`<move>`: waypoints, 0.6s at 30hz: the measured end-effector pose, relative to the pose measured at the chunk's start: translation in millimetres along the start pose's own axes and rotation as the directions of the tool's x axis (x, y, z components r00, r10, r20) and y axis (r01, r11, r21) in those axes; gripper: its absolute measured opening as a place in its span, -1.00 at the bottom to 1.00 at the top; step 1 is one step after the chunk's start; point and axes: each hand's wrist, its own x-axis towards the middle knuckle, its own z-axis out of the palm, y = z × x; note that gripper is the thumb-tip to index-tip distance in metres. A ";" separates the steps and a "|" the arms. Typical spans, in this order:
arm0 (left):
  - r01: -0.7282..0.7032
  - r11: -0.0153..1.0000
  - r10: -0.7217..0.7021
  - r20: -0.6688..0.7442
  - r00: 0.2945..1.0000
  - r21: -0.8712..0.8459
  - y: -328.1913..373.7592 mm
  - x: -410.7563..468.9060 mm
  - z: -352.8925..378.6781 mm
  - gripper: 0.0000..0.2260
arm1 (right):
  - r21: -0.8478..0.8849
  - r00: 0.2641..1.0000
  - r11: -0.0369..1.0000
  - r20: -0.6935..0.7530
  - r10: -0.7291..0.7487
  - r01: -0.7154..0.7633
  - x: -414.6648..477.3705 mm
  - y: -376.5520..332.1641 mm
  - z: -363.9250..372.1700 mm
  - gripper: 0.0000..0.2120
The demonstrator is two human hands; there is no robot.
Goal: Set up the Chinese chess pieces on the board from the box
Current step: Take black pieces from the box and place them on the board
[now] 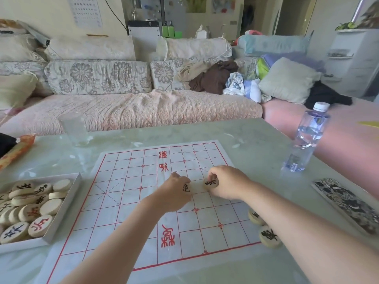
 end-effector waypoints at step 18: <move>-0.101 0.989 0.075 -0.216 0.974 -0.112 26.3 89.5 -3.2 -0.60 | 0.148 0.930 0.962 -0.258 0.260 -0.228 73.4 78.0 -31.9 -0.79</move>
